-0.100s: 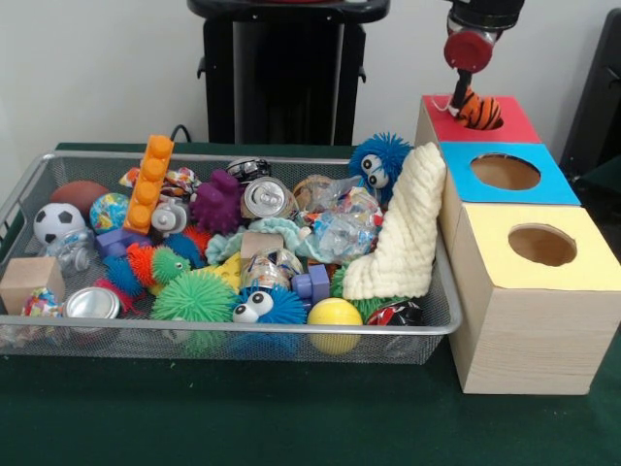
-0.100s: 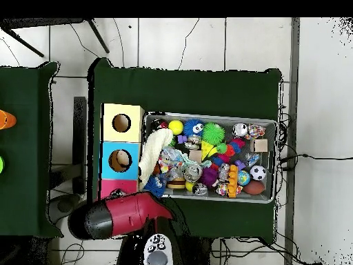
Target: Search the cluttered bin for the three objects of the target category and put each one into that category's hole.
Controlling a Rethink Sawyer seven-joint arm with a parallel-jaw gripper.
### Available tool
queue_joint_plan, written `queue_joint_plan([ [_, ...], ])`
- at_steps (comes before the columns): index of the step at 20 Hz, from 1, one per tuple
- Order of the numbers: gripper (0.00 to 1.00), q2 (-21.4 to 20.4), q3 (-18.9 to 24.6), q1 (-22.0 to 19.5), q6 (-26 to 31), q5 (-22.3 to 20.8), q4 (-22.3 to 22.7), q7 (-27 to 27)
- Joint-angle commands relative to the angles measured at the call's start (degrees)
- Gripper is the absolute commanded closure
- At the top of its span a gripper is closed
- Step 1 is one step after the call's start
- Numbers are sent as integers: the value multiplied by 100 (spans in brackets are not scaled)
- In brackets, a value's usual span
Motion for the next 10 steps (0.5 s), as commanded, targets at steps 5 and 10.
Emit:
queue_joint_plan([
  [5, 100, 554, -1173, 490, 624, -200, -781, 2029],
  [10, 100, 1009, -1520, 900, 552, -101, -1130, 2403],
])
